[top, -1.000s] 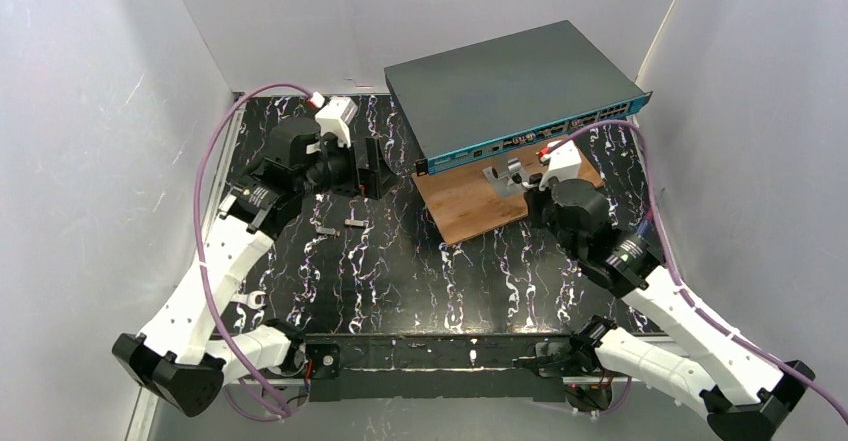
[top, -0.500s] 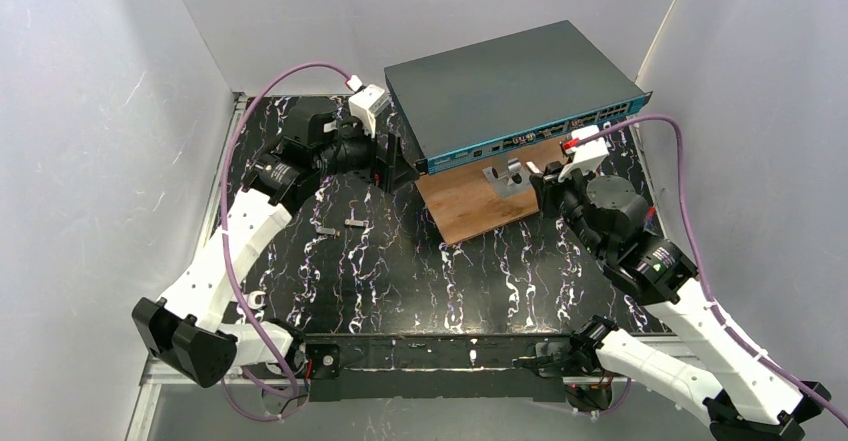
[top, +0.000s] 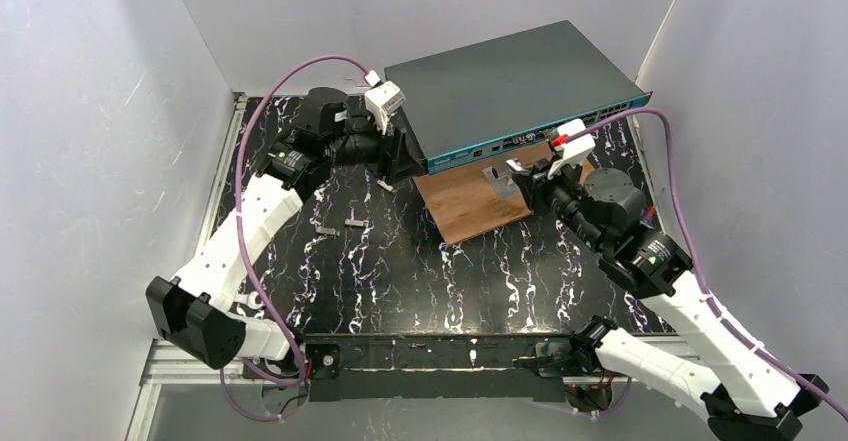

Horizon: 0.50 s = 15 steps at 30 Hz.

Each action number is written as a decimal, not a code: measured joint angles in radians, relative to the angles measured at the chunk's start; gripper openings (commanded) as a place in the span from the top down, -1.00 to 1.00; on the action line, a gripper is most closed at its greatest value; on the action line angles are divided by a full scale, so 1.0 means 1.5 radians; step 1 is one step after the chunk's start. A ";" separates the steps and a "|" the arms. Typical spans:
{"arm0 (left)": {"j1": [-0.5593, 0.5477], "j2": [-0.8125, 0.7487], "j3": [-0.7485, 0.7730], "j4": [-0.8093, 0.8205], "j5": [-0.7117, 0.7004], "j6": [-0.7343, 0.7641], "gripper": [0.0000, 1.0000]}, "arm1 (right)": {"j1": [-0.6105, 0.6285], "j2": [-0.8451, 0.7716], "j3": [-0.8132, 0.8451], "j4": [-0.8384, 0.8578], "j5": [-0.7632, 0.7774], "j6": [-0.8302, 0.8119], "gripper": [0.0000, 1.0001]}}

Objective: Insert the plug into the switch port
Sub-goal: Pick up the plug from the center of the board.

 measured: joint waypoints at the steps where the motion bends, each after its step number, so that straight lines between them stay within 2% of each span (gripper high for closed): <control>1: 0.000 0.003 0.001 0.001 0.006 0.002 0.05 | 0.000 0.004 0.000 0.005 -0.005 0.000 0.97; 15: -0.021 0.007 0.003 -0.001 0.039 0.051 0.41 | 0.000 0.022 0.000 0.046 -0.024 0.001 0.97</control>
